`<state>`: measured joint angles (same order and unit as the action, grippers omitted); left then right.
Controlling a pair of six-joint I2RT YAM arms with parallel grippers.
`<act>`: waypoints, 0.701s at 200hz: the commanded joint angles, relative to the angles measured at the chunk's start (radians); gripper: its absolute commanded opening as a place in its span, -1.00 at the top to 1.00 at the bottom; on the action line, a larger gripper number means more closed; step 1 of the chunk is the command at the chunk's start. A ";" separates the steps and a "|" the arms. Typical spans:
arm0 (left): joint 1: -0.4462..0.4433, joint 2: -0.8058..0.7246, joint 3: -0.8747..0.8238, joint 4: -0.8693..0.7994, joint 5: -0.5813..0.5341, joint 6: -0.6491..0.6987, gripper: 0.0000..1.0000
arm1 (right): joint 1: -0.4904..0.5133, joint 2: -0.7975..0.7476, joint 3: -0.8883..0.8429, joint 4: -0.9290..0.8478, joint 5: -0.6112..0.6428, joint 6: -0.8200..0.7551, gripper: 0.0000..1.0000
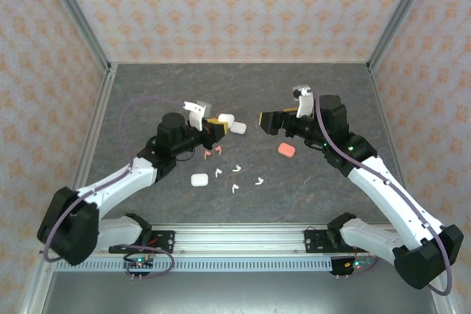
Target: Insert the wireless bluetooth earbuds into the charging case
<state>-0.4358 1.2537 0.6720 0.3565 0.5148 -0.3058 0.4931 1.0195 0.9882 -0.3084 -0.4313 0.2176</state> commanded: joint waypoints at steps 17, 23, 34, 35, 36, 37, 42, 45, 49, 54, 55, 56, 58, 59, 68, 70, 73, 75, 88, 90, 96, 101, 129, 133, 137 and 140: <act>0.125 0.180 0.124 -0.148 0.014 -0.085 1.00 | -0.007 0.043 -0.053 -0.129 0.180 0.041 -1.00; 0.140 0.210 0.140 -0.159 0.018 -0.088 1.00 | -0.006 0.048 -0.060 -0.129 0.186 0.045 -1.00; 0.163 0.262 0.166 -0.176 0.024 -0.101 1.00 | -0.006 0.055 -0.071 -0.129 0.190 0.049 -1.00; 0.165 0.267 0.167 -0.177 0.026 -0.103 1.00 | -0.006 0.056 -0.073 -0.129 0.191 0.049 -1.00; 0.167 0.271 0.169 -0.177 0.028 -0.105 1.00 | -0.006 0.056 -0.073 -0.129 0.192 0.048 -1.00; 0.169 0.275 0.170 -0.177 0.030 -0.106 1.00 | -0.007 0.057 -0.074 -0.129 0.192 0.049 -1.00; 0.179 0.298 0.179 -0.176 0.037 -0.114 1.00 | -0.006 0.061 -0.078 -0.130 0.196 0.051 -1.00; 0.183 0.310 0.184 -0.177 0.042 -0.119 1.00 | -0.006 0.063 -0.080 -0.130 0.197 0.051 -1.00; 0.190 0.326 0.190 -0.178 0.046 -0.126 1.00 | -0.006 0.064 -0.084 -0.130 0.199 0.052 -1.00; 0.198 0.344 0.196 -0.175 0.052 -0.135 1.00 | -0.006 0.066 -0.086 -0.130 0.201 0.052 -1.00; 0.200 0.348 0.198 -0.174 0.054 -0.136 1.00 | -0.005 0.067 -0.087 -0.130 0.202 0.052 -1.00; 0.200 0.352 0.198 -0.173 0.056 -0.138 1.00 | -0.006 0.068 -0.087 -0.130 0.202 0.052 -1.00; 0.202 0.359 0.199 -0.173 0.059 -0.141 1.00 | -0.007 0.068 -0.090 -0.131 0.203 0.051 -1.00; 0.204 0.362 0.200 -0.173 0.061 -0.143 1.00 | -0.007 0.068 -0.090 -0.130 0.204 0.051 -1.00; 0.212 0.392 0.212 -0.181 0.072 -0.148 1.00 | -0.007 0.071 -0.096 -0.129 0.209 0.051 -1.00; 0.214 0.399 0.215 -0.184 0.073 -0.148 1.00 | -0.007 0.072 -0.097 -0.130 0.210 0.049 -1.00; 0.215 0.406 0.217 -0.187 0.074 -0.149 1.00 | -0.006 0.073 -0.098 -0.130 0.212 0.049 -1.00; 0.215 0.411 0.218 -0.187 0.075 -0.150 1.00 | -0.007 0.073 -0.098 -0.131 0.212 0.048 -1.00; 0.220 0.440 0.224 -0.191 0.080 -0.157 1.00 | -0.007 0.084 -0.099 -0.138 0.216 0.042 -1.00; 0.221 0.445 0.225 -0.192 0.080 -0.158 1.00 | -0.006 0.085 -0.099 -0.139 0.216 0.042 -1.00; 0.222 0.458 0.227 -0.195 0.085 -0.160 1.00 | -0.006 0.091 -0.097 -0.142 0.216 0.039 -1.00; 0.224 0.470 0.231 -0.199 0.090 -0.161 1.00 | -0.006 0.096 -0.096 -0.146 0.217 0.035 -1.00; 0.232 0.517 0.233 -0.202 0.093 -0.175 0.91 | -0.006 0.126 -0.091 -0.154 0.217 0.030 -1.00; 0.233 0.522 0.232 -0.200 0.094 -0.177 0.87 | -0.007 0.130 -0.089 -0.153 0.216 0.030 -1.00; 0.235 0.527 0.231 -0.200 0.096 -0.179 0.85 | -0.007 0.131 -0.089 -0.153 0.215 0.030 -1.00; 0.234 0.530 0.231 -0.199 0.096 -0.179 0.83 | -0.005 0.134 -0.089 -0.154 0.214 0.029 -1.00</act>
<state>-0.2180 1.7638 0.8780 0.1677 0.5838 -0.4614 0.4889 1.1370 0.9020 -0.4362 -0.2424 0.2543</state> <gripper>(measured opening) 0.192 0.999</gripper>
